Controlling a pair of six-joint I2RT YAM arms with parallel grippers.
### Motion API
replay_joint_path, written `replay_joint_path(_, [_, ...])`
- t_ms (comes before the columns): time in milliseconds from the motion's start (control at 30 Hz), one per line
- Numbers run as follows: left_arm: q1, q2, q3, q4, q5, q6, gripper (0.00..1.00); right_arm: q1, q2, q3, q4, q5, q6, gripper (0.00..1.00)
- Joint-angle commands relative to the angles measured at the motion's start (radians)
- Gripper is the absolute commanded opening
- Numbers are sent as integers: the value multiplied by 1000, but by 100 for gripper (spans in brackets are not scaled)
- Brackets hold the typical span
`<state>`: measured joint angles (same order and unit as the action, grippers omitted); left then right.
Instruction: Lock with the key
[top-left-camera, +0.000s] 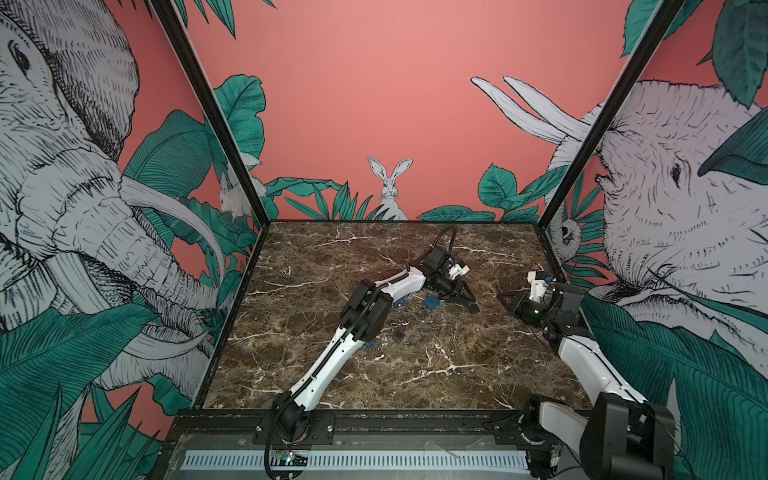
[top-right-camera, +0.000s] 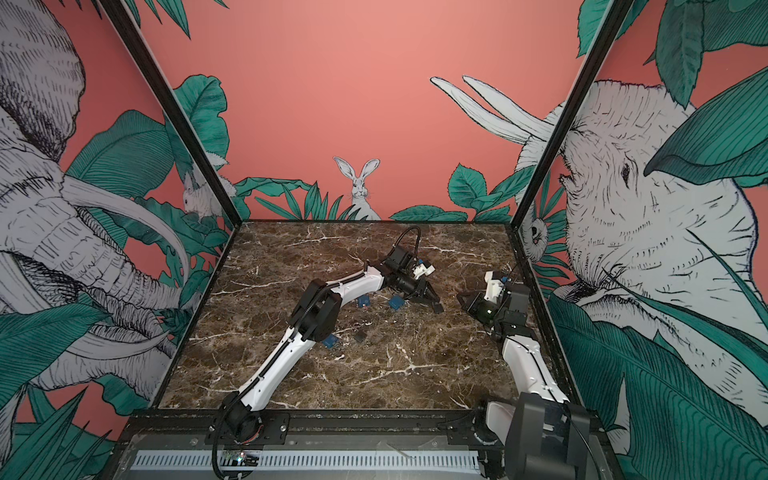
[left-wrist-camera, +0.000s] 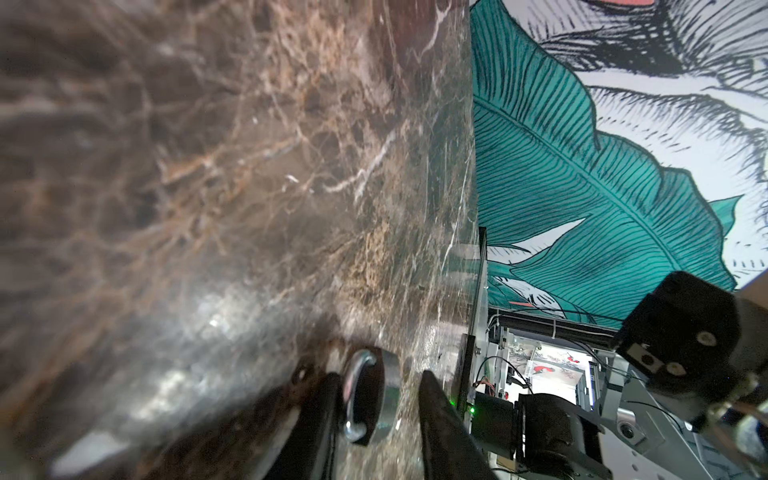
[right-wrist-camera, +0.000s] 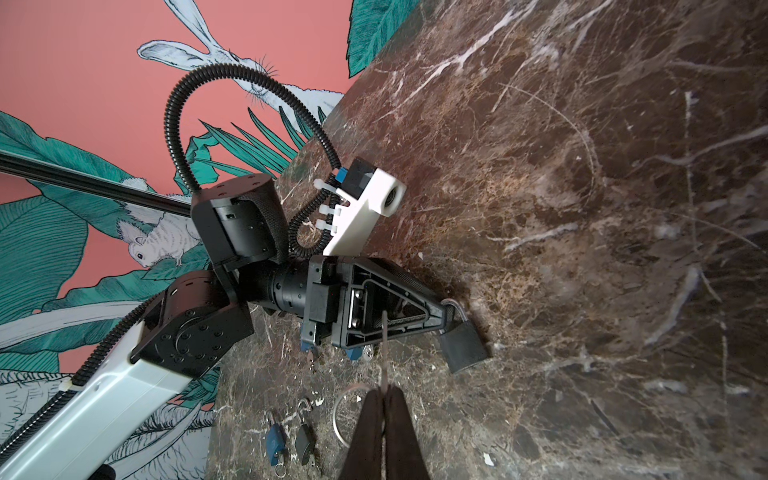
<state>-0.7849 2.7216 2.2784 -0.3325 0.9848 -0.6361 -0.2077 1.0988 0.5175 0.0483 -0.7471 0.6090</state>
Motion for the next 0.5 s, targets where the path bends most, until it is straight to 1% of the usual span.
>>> replay_joint_path(0, [2, -72, 3, 10, -27, 1, 38, 1, 5, -1, 41, 16, -15, 0])
replay_joint_path(67, [7, -77, 2, 10, -40, 1, 38, 10, 7, -2, 35, 29, -25, 0])
replay_joint_path(233, [24, -150, -20, 11, -73, 7, 38, 65, 41, 0, 0, 105, -71, 0])
replay_joint_path(467, [46, -253, -74, 11, -115, 35, 38, 125, 143, 18, 14, 207, -112, 0])
